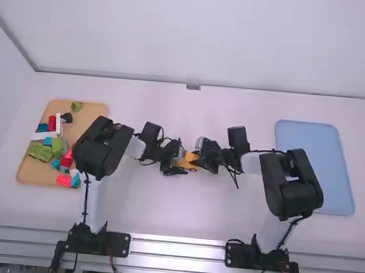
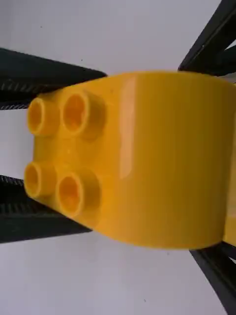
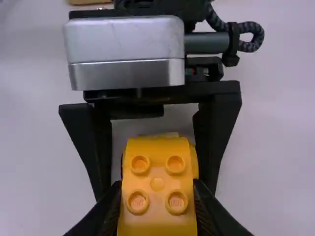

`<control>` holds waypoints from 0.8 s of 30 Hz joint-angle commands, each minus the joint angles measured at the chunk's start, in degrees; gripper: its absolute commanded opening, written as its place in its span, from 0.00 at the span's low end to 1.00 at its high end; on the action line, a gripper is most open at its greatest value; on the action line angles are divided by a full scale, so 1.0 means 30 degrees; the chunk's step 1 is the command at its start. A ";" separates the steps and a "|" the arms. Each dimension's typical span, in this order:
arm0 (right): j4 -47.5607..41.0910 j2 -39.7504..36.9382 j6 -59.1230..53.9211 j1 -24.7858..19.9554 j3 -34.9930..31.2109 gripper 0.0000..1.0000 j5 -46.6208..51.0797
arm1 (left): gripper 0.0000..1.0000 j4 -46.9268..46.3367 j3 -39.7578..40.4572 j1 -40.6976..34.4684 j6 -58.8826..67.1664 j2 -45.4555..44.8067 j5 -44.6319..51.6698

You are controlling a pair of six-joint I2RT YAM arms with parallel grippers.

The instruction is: Assemble lego blocks to make yellow taxi

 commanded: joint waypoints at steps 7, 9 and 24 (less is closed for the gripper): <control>-0.0073 0.0073 -0.0015 0.0299 -0.0073 0.08 0.0415 | 0.60 -0.0517 -0.0219 0.0299 -0.0233 0.0372 -0.1064; -0.0109 0.0073 -0.0029 0.0291 -0.0073 0.08 0.0401 | 0.52 -0.0517 -0.0219 0.0423 -0.0233 0.0372 -0.1129; -0.0758 0.0109 -0.1217 0.0291 0.0058 0.05 0.0437 | 0.38 -0.0670 -0.0219 0.0379 -0.0219 0.0372 -0.0831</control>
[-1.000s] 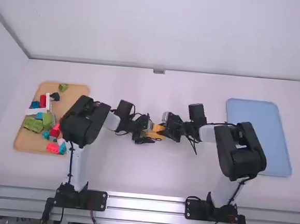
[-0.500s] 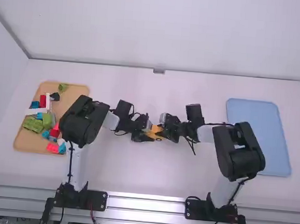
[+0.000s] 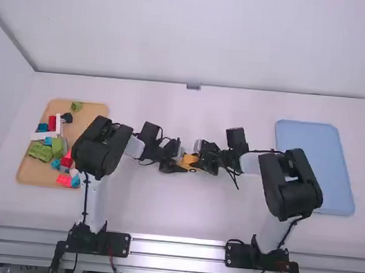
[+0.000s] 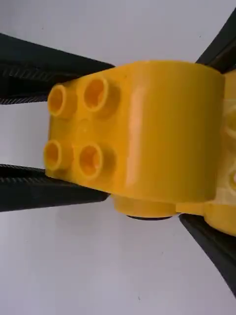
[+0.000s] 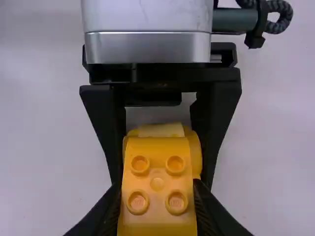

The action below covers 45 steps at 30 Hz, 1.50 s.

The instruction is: Assemble lego blocks to make yellow taxi

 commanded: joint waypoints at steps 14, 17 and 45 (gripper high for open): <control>-0.0029 0.0109 -0.1523 -0.0109 0.0087 0.01 -0.0619 | 0.43 -0.0430 -0.0219 0.0175 -0.0226 0.0364 -0.0976; 0.0073 0.0109 -0.1479 -0.0102 0.0087 0.01 -0.0721 | 0.43 -0.0437 -0.0219 0.0175 -0.0226 0.0364 -0.0969; -0.1668 0.1967 -0.2208 0.0015 0.1705 0.00 -0.1552 | 0.43 -0.0561 -0.0219 0.0182 -0.0226 0.0357 -0.0976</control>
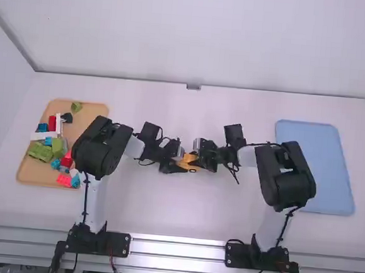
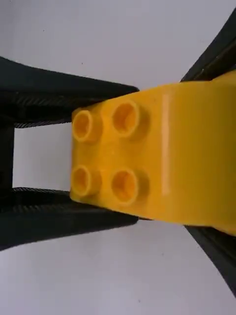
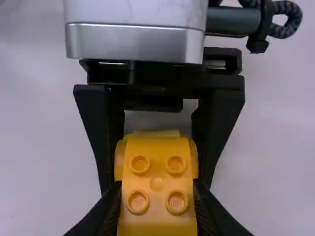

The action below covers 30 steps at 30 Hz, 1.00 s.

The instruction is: Assemble lego blocks to make yellow taxi

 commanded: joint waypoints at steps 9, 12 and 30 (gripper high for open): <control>0.1530 0.0262 0.1100 0.0415 -0.0969 0.00 0.0780 | 0.41 -0.0466 -0.0219 0.0182 -0.0233 0.0372 -0.1035; 0.1472 0.0262 0.1137 0.0379 -0.0962 0.00 0.1239 | 0.40 -0.0459 -0.0211 0.0182 -0.0233 0.0372 -0.1035; 0.0321 0.0262 0.2630 0.1610 -0.0831 0.00 0.5865 | 0.36 -0.0342 -0.0175 0.0182 -0.0240 0.0364 -0.1027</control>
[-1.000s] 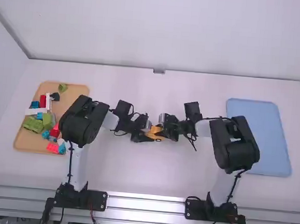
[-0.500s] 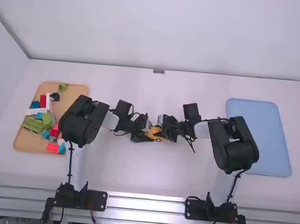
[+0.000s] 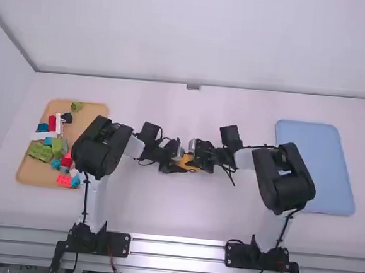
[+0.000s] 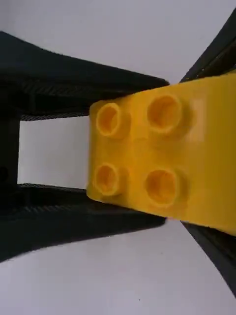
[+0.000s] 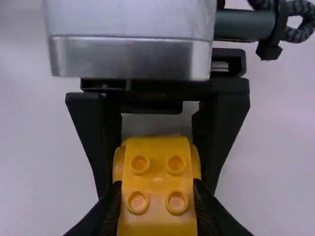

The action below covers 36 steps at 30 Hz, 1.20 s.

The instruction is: Assemble lego blocks to make yellow taxi

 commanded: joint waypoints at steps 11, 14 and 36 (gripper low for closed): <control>-0.2477 0.0663 -0.0648 -0.0648 0.0612 0.00 0.0721 | 0.33 -0.0357 -0.0182 0.0146 -0.0539 0.0364 -0.1027; -0.2463 0.0590 -0.1668 -0.1217 0.0838 0.00 -0.1515 | 0.33 -0.0364 -0.0182 0.0146 -0.0546 0.0364 -0.1027; -0.0590 0.2433 -0.0925 -0.0962 0.0860 0.00 -0.3235 | 0.29 -0.0350 -0.0160 0.0146 -0.0539 0.0364 -0.1027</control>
